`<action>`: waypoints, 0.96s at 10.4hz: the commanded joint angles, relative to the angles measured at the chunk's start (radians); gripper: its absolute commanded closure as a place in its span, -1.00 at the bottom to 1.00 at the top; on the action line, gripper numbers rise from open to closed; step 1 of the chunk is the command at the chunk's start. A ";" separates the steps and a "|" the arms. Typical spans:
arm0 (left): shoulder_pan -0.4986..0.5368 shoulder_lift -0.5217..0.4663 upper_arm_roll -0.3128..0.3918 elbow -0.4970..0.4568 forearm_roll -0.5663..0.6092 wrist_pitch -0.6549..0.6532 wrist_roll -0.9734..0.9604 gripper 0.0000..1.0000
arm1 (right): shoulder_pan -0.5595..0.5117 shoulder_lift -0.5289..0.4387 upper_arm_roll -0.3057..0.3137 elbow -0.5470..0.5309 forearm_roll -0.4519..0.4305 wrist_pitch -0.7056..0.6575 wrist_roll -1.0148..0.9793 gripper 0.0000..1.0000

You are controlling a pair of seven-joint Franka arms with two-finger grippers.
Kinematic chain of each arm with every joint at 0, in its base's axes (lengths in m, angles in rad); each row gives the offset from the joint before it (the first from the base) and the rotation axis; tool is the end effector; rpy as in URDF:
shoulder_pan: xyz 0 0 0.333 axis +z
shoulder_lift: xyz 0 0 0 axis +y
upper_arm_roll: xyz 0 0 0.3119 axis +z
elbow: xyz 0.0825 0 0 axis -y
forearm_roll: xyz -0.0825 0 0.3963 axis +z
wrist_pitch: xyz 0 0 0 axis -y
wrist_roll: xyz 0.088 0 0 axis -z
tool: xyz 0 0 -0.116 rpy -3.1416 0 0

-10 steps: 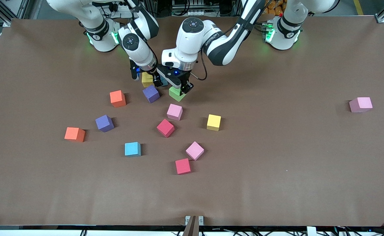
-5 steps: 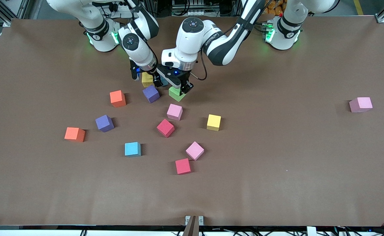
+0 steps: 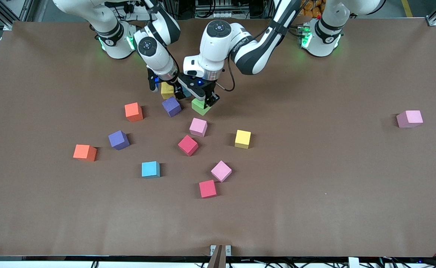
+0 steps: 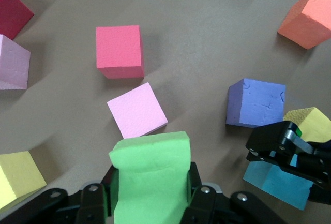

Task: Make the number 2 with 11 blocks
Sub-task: 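Lower the cyan block beside yellow and open the right gripper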

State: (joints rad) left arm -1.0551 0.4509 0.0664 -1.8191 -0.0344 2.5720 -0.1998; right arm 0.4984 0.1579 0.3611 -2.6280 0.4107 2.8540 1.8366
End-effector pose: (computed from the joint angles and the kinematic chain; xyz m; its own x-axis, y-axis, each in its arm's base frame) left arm 0.3740 -0.5741 0.3019 0.6898 -0.6620 0.2932 -0.7038 -0.7081 0.0568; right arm 0.2970 0.3236 0.1775 0.1897 -0.9625 -0.1941 -0.9799 -0.1979 0.0236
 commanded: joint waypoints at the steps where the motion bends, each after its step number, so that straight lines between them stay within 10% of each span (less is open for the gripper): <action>1: 0.007 0.011 -0.007 0.026 -0.025 -0.018 0.031 0.34 | -0.017 -0.046 0.007 0.000 0.020 -0.016 -0.025 -1.00; 10: 0.006 0.023 -0.007 0.038 -0.025 -0.018 0.029 0.34 | 0.012 -0.142 0.015 0.019 0.019 -0.206 -0.002 -1.00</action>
State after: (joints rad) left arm -1.0551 0.4630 0.0662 -1.8069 -0.0344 2.5720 -0.1998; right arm 0.5005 0.0715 0.3683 -2.6053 0.4107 2.7120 1.8323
